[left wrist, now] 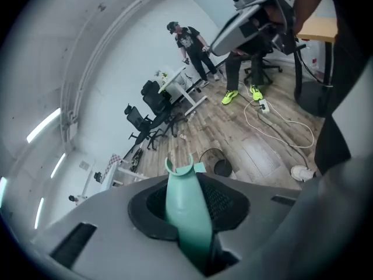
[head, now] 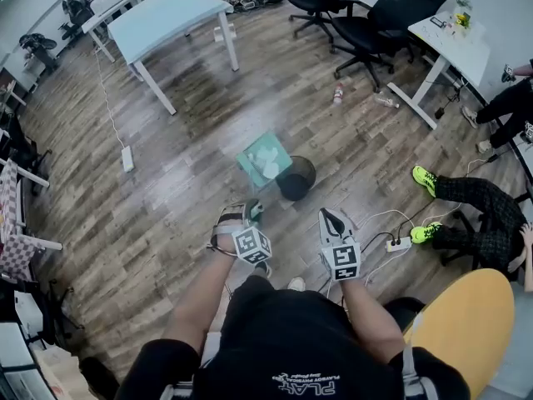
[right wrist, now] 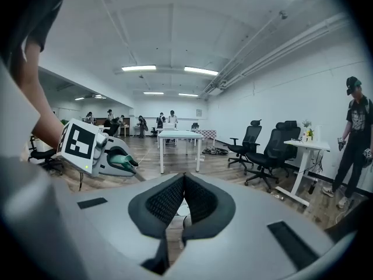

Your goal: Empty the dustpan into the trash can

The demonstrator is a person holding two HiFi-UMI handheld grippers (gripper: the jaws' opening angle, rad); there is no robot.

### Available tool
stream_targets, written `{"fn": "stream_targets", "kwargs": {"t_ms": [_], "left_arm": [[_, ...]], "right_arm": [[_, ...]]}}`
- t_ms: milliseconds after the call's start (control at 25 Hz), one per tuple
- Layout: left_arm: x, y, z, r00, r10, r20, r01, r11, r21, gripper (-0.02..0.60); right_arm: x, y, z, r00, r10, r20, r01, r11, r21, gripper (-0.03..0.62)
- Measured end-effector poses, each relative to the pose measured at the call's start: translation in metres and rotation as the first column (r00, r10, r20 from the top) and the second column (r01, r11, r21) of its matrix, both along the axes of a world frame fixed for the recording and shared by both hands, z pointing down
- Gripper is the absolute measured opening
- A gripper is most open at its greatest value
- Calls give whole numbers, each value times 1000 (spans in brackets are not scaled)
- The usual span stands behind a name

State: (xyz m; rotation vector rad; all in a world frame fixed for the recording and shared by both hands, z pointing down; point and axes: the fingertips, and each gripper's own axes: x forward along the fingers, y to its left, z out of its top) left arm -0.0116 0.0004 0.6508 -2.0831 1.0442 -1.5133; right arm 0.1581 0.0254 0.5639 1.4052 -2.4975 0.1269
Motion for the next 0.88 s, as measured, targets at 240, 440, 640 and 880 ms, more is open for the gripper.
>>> {"fn": "stream_targets", "kwargs": {"t_ms": [240, 440, 640, 880], "left_arm": [[9, 11, 21, 978, 134, 157, -127, 990, -54, 98], [10, 16, 23, 950, 203, 236, -193, 979, -63, 98], [17, 22, 26, 910, 282, 304, -273, 959, -73, 98], [33, 33, 31, 839, 392, 377, -382, 918, -104, 98]], "right_arm": [[7, 4, -1, 1000, 16, 12, -17, 1000, 11, 25], [13, 9, 0, 999, 28, 18, -28, 1000, 11, 25], [21, 10, 0, 999, 50, 21, -51, 998, 29, 25], [19, 14, -2, 998, 55, 25, -55, 998, 30, 25]]}}
